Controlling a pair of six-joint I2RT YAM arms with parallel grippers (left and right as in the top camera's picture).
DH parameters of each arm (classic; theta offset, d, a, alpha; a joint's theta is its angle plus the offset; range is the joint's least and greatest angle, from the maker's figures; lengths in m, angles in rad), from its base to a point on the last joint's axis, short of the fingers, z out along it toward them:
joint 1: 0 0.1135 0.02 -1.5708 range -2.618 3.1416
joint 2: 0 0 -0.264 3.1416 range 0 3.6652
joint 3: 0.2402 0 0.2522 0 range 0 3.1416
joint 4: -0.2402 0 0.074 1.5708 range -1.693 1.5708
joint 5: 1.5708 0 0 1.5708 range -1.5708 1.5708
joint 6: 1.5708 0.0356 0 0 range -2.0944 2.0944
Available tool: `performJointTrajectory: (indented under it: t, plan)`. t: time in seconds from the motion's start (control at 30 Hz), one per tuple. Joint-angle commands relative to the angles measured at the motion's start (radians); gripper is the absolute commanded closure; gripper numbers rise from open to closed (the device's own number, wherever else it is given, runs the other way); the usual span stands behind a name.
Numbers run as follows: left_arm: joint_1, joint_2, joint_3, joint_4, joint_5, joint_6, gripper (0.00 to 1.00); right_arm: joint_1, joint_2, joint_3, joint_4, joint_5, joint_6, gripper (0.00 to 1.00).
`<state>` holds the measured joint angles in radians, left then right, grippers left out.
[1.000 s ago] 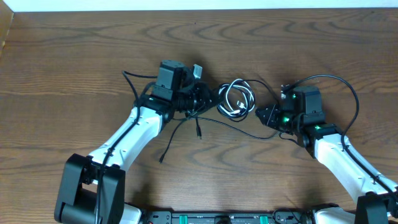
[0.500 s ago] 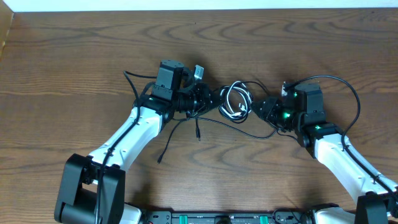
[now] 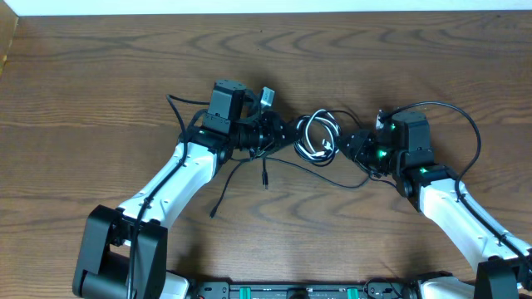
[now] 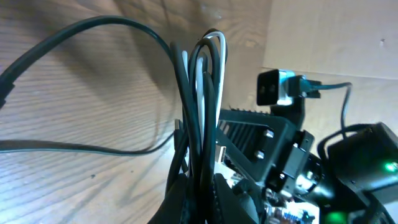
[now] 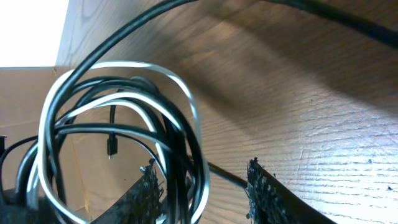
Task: Untangle cables
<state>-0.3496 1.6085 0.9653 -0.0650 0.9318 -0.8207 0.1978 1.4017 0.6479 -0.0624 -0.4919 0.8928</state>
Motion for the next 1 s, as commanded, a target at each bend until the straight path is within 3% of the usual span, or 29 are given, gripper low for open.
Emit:
performJointTrajectory:
  t: [0.0,0.23,0.27,0.4,0.43,0.6,0.8,0.97]
  plan:
    - [0.0,-0.006,0.003,0.021,0.072,-0.031,0.92,0.023,0.011,0.005,0.0,0.035,0.033,0.56]
    - [0.0,-0.006,0.003,0.031,0.136,-0.032,0.92,0.027,0.011,0.005,0.0,0.033,0.085,0.61]
    - [0.0,-0.006,0.003,0.031,0.141,-0.032,0.92,0.027,0.011,0.005,-0.001,0.033,0.092,0.64]
    - [0.0,-0.006,0.003,0.034,0.158,-0.031,0.92,0.031,0.011,0.005,-0.001,0.043,0.09,0.97]
    - [0.0,-0.006,0.003,0.034,0.158,-0.031,0.92,0.031,0.011,0.005,-0.002,0.048,0.085,0.99]
    - [0.0,-0.006,0.003,0.06,0.157,0.004,0.92,0.03,0.01,0.005,-0.01,0.129,-0.047,0.99]
    - [0.0,-0.006,0.003,0.051,0.127,0.193,0.92,0.018,0.008,0.005,-0.061,0.211,-0.139,0.99]
    - [0.0,-0.006,0.003,-0.069,-0.192,0.2,0.92,-0.012,-0.029,0.005,-0.098,0.133,-0.172,0.99]
